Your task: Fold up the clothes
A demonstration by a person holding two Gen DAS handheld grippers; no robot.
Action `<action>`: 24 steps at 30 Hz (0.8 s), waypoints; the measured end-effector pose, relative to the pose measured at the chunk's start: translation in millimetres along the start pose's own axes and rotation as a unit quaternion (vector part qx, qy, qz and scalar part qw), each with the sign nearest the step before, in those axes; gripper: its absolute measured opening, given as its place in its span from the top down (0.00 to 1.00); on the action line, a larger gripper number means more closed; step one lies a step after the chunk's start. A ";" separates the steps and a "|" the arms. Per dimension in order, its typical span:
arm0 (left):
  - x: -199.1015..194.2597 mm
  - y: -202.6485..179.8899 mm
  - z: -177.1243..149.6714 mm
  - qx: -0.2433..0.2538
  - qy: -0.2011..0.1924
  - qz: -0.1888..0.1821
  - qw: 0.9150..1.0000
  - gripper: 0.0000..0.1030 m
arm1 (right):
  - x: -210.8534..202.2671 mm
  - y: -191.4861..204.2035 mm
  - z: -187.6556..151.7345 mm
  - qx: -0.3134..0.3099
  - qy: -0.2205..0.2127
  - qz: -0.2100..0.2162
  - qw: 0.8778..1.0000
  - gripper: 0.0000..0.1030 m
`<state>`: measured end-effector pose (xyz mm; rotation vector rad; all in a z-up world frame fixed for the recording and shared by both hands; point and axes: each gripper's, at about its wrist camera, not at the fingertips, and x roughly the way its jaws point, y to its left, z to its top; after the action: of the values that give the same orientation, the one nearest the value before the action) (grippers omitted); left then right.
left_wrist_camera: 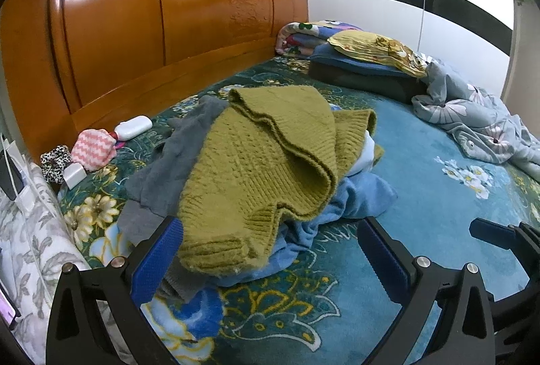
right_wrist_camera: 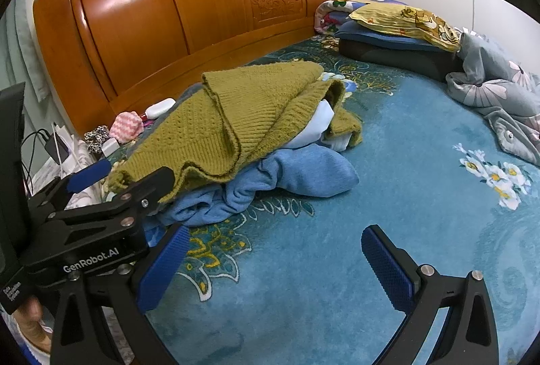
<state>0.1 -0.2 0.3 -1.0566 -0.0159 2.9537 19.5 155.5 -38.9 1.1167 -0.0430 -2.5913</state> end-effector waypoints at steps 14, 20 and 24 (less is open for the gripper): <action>-3.5 2.6 -0.1 -0.010 -0.014 -0.021 1.000 0.00 | -4.9 1.8 -0.2 -0.006 -0.007 -0.002 1.000 0.00; -3.8 1.9 2.4 -0.011 -0.013 -0.027 0.999 0.00 | -7.2 3.0 2.0 -0.008 -0.007 -0.004 1.000 0.00; -3.6 3.2 4.5 -0.009 -0.012 -0.035 0.999 0.00 | -8.5 3.3 4.2 -0.009 -0.010 -0.004 1.000 0.00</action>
<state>0.1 -3.4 6.0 -1.0003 -0.0782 2.9086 22.8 154.5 -29.5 1.0879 -0.0201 -2.6035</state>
